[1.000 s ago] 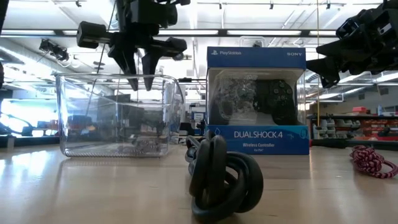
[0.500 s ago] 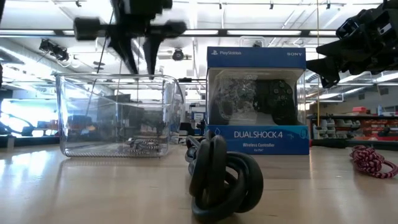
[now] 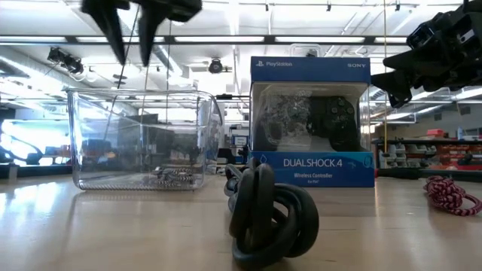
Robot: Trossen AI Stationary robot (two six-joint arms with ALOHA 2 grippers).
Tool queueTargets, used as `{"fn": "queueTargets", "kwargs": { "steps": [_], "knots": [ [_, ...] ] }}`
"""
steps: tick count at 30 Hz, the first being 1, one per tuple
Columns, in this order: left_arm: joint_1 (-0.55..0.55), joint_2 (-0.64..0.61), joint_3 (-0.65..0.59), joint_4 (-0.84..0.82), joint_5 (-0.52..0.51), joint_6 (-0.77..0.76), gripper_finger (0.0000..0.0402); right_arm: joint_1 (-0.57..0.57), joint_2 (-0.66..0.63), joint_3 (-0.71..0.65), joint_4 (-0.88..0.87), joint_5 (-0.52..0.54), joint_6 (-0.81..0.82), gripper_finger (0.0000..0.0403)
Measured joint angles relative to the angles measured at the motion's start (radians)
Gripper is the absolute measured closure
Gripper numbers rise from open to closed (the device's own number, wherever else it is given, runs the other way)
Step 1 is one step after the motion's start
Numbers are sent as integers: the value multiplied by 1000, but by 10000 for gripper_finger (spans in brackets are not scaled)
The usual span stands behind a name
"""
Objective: Pick and place USB-C Cables
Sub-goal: Put the bottom left black left charger cable into the transparent bin
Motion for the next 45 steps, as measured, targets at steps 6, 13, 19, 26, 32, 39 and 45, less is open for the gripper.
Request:
{"fn": "queueTargets", "kwargs": {
  "steps": [6, 13, 19, 26, 32, 39, 45],
  "knots": [
    [-116, 0, 0, -25, 25, -162, 276, 0, 0, 0, -14, 0, 2, 174],
    [-251, 1, 0, 2, 25, -341, 276, 0, 0, 0, -14, 0, 2, 174],
    [-345, 29, 0, 75, 26, -410, 276, 0, 0, 0, -14, 0, 8, 174],
    [-397, 72, -64, 105, 95, -474, 276, 0, 0, 0, -16, 1, 30, 174],
    [-426, 73, -153, 188, 156, -516, 276, 0, 0, 0, -15, 6, 30, 174],
    [-435, 73, -278, 352, 237, -519, 276, 0, 0, 0, -15, 6, 53, 174],
    [-439, 73, -359, 402, 260, -529, 276, 0, 0, 0, -16, 6, 51, 174]
  ]
}}
